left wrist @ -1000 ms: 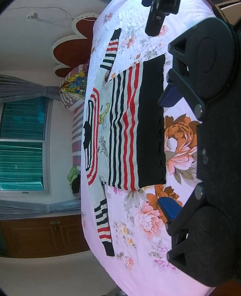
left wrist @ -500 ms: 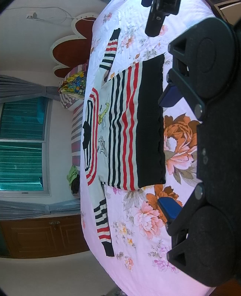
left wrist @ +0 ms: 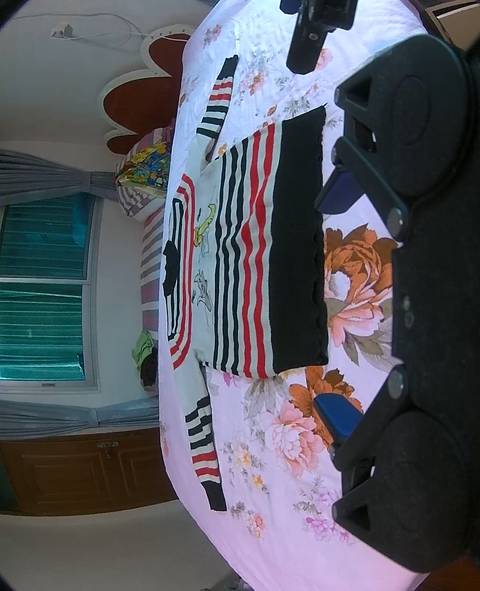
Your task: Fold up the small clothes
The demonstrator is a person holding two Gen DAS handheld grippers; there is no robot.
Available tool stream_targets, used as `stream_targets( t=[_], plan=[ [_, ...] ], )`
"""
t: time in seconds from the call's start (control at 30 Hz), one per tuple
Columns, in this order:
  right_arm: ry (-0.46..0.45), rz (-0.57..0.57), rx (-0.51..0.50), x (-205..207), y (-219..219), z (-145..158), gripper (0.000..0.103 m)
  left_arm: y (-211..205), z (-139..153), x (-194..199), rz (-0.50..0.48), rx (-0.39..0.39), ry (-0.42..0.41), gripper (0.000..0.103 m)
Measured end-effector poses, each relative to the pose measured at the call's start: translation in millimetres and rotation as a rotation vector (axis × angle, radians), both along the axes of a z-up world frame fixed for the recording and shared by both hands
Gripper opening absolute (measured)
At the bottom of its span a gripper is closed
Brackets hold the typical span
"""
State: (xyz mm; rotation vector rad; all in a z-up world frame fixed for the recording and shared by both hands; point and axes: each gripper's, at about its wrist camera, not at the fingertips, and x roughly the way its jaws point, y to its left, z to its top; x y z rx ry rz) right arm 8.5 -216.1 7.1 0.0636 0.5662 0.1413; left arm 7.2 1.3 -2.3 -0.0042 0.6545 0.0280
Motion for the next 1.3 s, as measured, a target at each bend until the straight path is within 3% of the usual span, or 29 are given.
stream_targets(
  t=[0.3,0.43,0.5,0.53,0.67,0.77,0.83,0.87,1.0,1.03,1.07,1.1,1.17,1.3],
  plan=[
    [0.002,-0.021,-0.006,10.3,-1.0,0.1,0.103,3.1,2.6,12.3,0.014,0.005,0.004,0.102],
    [-0.019,-0.057,-0.02,23.8,-10.8,6.1,0.103,-6.8,7.3,28.2,0.004,0.071,-0.052,0.102],
    [-0.036,-0.048,0.029,30.3,-24.3,10.3,0.103,-10.7,7.5,38.7,-0.057,0.066,-0.045,0.101],
    [-0.043,-0.037,0.071,33.8,-32.7,12.6,0.103,-10.4,8.4,45.0,-0.091,0.028,-0.049,0.1],
    [-0.058,-0.059,0.1,55.7,-55.3,17.2,0.103,-16.1,7.8,72.9,-0.057,0.029,-0.052,0.101],
    [-0.064,-0.093,0.134,77.0,-77.3,17.1,0.103,-25.8,8.9,93.9,-0.094,0.056,-0.075,0.102],
    [-0.09,-0.12,0.18,92.3,-97.0,17.6,0.102,-26.3,8.9,108.8,-0.13,0.007,-0.084,0.102],
    [-0.104,-0.137,0.189,101.1,-105.8,18.3,0.102,-25.4,8.4,118.0,-0.122,-0.032,-0.089,0.102],
    [-0.131,-0.199,0.219,144.8,-141.4,18.1,0.102,-34.0,1.2,155.7,-0.052,-0.003,-0.138,0.102],
    [-0.134,-0.213,0.22,157.9,-149.8,16.5,0.094,-34.6,-2.0,164.7,-0.052,-0.016,-0.165,0.102],
    [-0.132,-0.226,0.221,171.3,-158.6,13.8,0.072,-34.3,-4.9,173.6,-0.036,-0.031,-0.179,0.102],
    [-0.118,-0.248,0.22,185.7,-167.5,9.5,0.066,-34.0,-9.1,187.6,-0.005,-0.057,-0.152,0.102],
    [-0.097,-0.282,0.241,213.3,-188.5,-1.8,0.066,-33.1,-16.8,213.9,0.021,-0.087,-0.102,0.102],
    [-0.075,-0.361,0.267,257.2,-233.2,-29.2,0.066,-39.5,-26.7,260.5,0.091,-0.01,-0.072,0.102]
  ],
)
